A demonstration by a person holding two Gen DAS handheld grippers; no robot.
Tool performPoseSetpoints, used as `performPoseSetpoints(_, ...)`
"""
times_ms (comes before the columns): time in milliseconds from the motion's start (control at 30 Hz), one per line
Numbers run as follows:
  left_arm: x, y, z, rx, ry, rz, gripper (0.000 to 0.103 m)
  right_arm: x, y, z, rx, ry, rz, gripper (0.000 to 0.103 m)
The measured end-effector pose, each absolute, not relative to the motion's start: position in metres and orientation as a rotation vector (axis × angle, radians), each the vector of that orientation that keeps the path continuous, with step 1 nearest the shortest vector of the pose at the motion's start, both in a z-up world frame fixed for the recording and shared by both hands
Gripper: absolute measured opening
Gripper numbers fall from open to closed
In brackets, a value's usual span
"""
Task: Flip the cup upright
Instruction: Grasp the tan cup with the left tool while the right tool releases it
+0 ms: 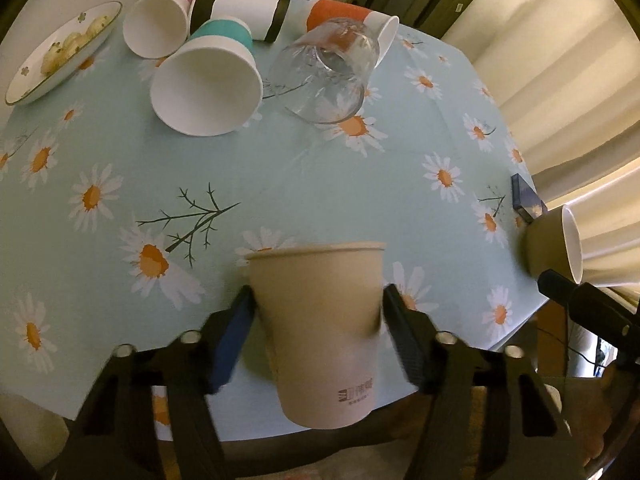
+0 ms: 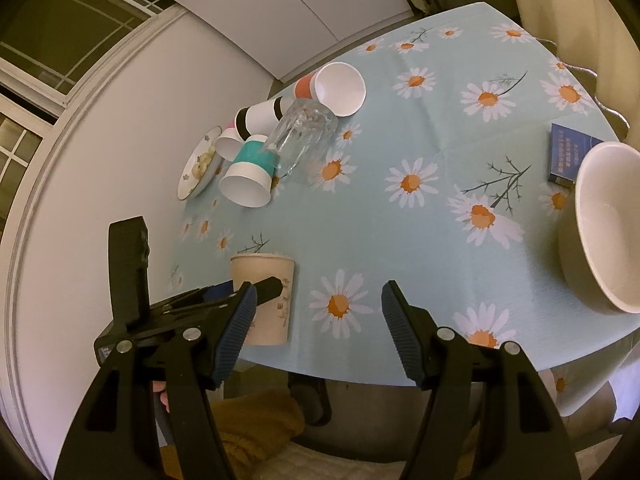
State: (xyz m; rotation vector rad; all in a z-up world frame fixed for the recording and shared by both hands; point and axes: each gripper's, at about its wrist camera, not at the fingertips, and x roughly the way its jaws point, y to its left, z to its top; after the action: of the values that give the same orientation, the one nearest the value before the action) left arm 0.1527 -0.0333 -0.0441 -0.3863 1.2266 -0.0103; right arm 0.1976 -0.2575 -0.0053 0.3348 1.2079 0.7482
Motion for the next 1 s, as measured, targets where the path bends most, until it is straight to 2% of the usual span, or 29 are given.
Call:
performPoseSetpoints(500,0.144,-0.030,-0.027,-0.382,1.182,0.012,0.060,0.196,-0.252,-0.008,0.324,1.216,0.754,0.065)
performPoseSetpoints(767,0.098,-0.049,0.014,-0.181,0.776,0.098,0.060,0.196,-0.249,-0.010,0.315,1.220,0.759,0.065)
performPoseSetpoints(1000,0.063,-0.060,-0.005,-0.120,0.504,0.142,0.061,0.194,-0.245,-0.012,0.304,1.227,0.763,0.065)
